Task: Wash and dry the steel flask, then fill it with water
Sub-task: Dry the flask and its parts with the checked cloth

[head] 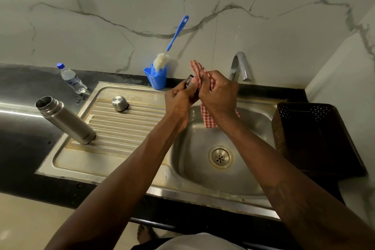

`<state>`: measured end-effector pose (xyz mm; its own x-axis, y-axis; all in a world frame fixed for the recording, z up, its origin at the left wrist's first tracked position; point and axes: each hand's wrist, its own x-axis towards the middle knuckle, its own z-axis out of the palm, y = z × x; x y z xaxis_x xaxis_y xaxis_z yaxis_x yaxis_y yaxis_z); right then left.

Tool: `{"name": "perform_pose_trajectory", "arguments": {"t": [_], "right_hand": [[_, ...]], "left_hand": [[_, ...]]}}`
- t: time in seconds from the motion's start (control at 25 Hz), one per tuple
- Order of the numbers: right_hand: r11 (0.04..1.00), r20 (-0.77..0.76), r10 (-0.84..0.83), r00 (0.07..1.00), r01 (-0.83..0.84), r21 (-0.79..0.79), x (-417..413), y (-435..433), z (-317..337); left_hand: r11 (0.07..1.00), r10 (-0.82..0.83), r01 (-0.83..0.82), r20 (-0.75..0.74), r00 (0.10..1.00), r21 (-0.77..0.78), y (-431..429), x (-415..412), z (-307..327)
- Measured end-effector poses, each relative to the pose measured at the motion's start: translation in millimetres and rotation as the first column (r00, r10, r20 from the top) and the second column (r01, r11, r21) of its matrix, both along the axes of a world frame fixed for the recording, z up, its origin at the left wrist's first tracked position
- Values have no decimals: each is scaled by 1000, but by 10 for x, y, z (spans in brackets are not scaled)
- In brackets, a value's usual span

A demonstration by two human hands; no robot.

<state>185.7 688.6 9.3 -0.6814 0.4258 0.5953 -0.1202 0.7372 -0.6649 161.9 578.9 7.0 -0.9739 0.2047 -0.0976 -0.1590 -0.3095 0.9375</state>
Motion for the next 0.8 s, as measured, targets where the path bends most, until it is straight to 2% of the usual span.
{"name": "perform_pose_trajectory", "arguments": {"t": [0.08,0.12,0.16,0.2,0.24,0.28,0.32,0.4,0.44,0.52,0.56,0.68,0.8], "right_hand": [[994,200,-74,977,90,-69,35,-43,54],[970,291,-67,954,130,-204,33,-41,66],[874,351,-11,936,179,-451,1,-18,75],[652,333,76,940,206,-730,-13,-5,98],[376,262,124,957,199,-905,-2,-7,133],[200,178,117,977,153,-968,18,4,153],[181,115,100,988,96,-979,24,18,143],[325,-40,157,987,-90,-941,55,17,122],[411,-122,256,959,-223,-884,84,-8,119],[569,-140,491,860,-438,-696,112,-49,67],[634,-107,537,837,-484,-603,113,-61,31],[795,-40,444,895,-415,-442,73,-49,-31],[899,59,312,948,-275,-341,13,-1,-92]], "left_hand": [[981,-12,-25,-190,982,-191,-105,-61,-81],[960,-28,-41,-239,971,-277,-161,-94,-108],[949,-37,-41,-239,970,-312,-202,-125,-121],[959,-35,-26,-209,977,-282,-236,-151,-125],[978,-25,-9,-162,986,-208,-262,-163,-120],[995,-21,10,-102,995,-103,-269,-160,-112],[1000,-31,31,-37,999,-5,-250,-126,-80],[991,-91,81,94,991,103,-190,-40,-19],[989,-116,100,146,982,110,-163,-6,7],[981,-163,135,225,961,136,-120,36,36],[975,-181,138,261,948,173,-103,46,36],[969,-205,160,247,947,189,-102,51,37],[989,-149,150,109,983,-2,-146,85,-64]]}}
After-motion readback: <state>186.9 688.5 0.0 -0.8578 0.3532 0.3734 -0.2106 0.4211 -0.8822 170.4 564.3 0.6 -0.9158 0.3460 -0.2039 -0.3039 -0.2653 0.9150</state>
